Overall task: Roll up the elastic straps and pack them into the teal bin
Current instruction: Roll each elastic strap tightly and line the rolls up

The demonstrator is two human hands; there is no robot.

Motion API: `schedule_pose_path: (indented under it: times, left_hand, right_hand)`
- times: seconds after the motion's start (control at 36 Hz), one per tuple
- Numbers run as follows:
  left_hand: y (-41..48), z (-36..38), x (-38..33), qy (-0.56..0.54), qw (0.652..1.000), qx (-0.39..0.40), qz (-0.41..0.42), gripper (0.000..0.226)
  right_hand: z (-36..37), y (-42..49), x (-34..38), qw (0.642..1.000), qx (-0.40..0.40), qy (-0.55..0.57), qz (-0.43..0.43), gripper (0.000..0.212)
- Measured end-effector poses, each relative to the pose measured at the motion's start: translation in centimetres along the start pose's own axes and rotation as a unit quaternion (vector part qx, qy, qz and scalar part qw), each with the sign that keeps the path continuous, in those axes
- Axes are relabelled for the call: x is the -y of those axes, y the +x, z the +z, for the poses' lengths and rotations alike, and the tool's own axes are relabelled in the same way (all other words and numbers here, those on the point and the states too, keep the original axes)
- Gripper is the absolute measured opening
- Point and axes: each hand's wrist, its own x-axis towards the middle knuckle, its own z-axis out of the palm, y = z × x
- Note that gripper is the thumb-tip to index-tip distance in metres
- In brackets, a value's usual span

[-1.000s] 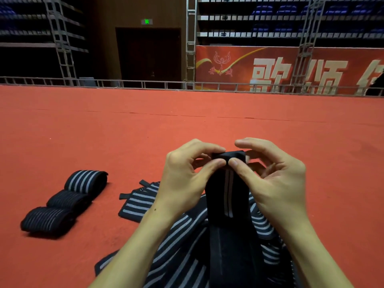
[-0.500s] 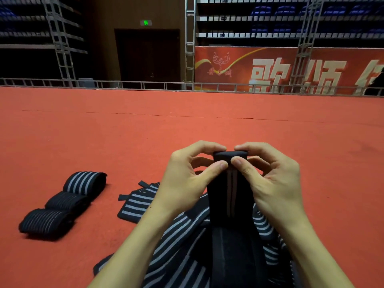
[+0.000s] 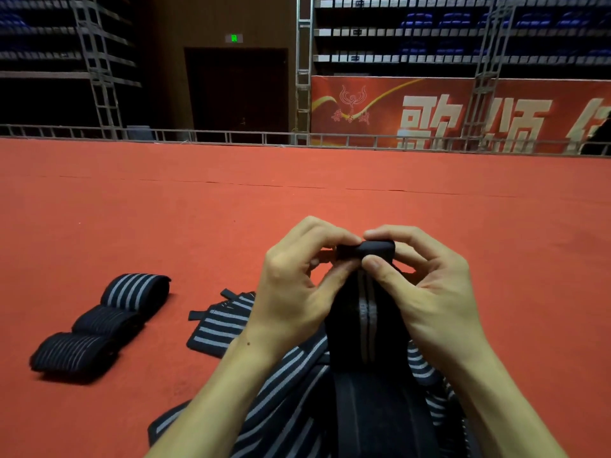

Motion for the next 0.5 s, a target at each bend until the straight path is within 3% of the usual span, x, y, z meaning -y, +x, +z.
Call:
schedule_pose_path:
  times: [0.08,0.19,0.31,0.44,0.5]
  left_hand:
    - [-0.1,0.07,0.27,0.003,1.0,-0.008,0.02,0.015]
    - [0.08,-0.23,0.07,0.023,0.999,-0.012,0.048,0.018]
    - [0.16,-0.41,-0.21,0.082,0.994,-0.006,0.07,0.016]
    - [0.03,-0.38,0.29,0.037,0.997,-0.003,0.064,0.021]
    - [0.02,-0.45,0.45,0.001,0.999,0.001,0.049,0.027]
  right_hand:
    - [0.35,-0.12,-0.06,1.0,-0.02,0.021,-0.007,0.022]
    - [0.55,-0.26,0.14,0.992,0.0,0.11,0.056,0.024]
    - [0.07,-0.05,0.66,0.98,0.036,0.162,0.113,0.049]
    - [0.53,-0.18,0.51,0.989,-0.022,0.113,0.094,0.014]
    - [0.67,-0.2,0.69,0.99,-0.024,0.115,0.084,0.012]
